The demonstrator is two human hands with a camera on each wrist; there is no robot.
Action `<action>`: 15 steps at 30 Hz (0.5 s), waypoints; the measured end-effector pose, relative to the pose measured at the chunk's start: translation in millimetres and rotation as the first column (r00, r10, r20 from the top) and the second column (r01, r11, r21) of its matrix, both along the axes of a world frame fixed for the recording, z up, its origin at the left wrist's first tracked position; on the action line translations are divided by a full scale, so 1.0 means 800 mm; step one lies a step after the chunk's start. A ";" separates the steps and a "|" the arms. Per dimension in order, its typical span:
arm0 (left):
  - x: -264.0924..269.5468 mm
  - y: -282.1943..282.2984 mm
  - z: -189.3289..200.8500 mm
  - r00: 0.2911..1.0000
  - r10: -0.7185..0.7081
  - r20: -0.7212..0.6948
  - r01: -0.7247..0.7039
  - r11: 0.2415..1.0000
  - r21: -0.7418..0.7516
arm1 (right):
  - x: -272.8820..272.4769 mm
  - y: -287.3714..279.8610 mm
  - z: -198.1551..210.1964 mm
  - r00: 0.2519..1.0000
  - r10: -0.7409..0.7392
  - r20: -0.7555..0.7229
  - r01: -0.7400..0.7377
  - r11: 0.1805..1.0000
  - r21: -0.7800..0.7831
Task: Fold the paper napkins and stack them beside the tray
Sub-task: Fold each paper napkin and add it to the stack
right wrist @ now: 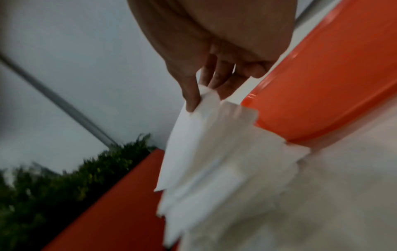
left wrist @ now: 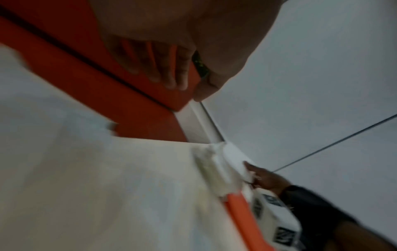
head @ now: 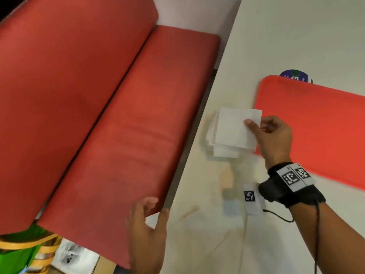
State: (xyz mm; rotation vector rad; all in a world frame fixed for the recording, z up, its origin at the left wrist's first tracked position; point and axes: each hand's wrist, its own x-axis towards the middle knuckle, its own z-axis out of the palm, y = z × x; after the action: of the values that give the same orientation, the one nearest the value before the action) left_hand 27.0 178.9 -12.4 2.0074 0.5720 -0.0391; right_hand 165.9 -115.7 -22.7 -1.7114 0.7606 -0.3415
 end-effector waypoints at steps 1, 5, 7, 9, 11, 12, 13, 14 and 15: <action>-0.007 0.012 -0.007 0.999 0.024 -0.029 -0.021 0.994 0.109 | 0.003 0.002 -0.006 1.000 0.004 -0.023 -0.006 0.996 -0.088; -0.022 0.047 -0.034 0.921 0.240 -0.307 -0.163 0.953 0.257 | 0.005 0.007 -0.019 0.999 0.022 -0.049 -0.035 0.959 -0.280; -0.029 0.062 -0.048 0.858 0.251 -0.447 -0.182 0.964 0.193 | 0.004 0.006 -0.023 0.998 0.031 -0.059 -0.050 0.937 -0.346; -0.035 0.066 -0.049 0.807 0.240 -0.539 -0.260 0.965 0.040 | 0.000 0.006 -0.024 0.997 0.036 -0.069 -0.061 0.918 -0.391; -0.040 0.065 -0.047 0.764 0.211 -0.609 -0.318 0.945 -0.071 | -0.004 0.006 -0.020 0.998 0.032 -0.060 -0.053 0.919 -0.391; -0.045 0.067 -0.049 0.763 0.186 -0.619 -0.300 0.950 -0.085 | -0.007 0.006 -0.017 0.998 0.025 -0.054 -0.044 0.925 -0.377; -0.048 0.066 -0.049 0.774 0.172 -0.609 -0.279 0.956 -0.085 | -0.010 0.005 -0.012 0.999 0.012 -0.044 -0.027 0.934 -0.357; -0.052 0.066 -0.048 0.796 0.159 -0.583 -0.252 0.964 -0.082 | -0.013 0.005 -0.006 1.000 -0.002 -0.030 -0.008 0.942 -0.335; -0.055 0.065 -0.048 0.822 0.158 -0.548 -0.229 0.971 -0.063 | -0.017 0.003 0.000 1.000 -0.013 -0.012 0.008 0.948 -0.318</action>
State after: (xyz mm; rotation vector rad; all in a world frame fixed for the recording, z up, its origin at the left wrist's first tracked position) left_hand -17.0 231.1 -50.7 1.7945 1.1047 -0.5224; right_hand 152.0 -113.5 -22.4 -2.0144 0.7547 -0.4809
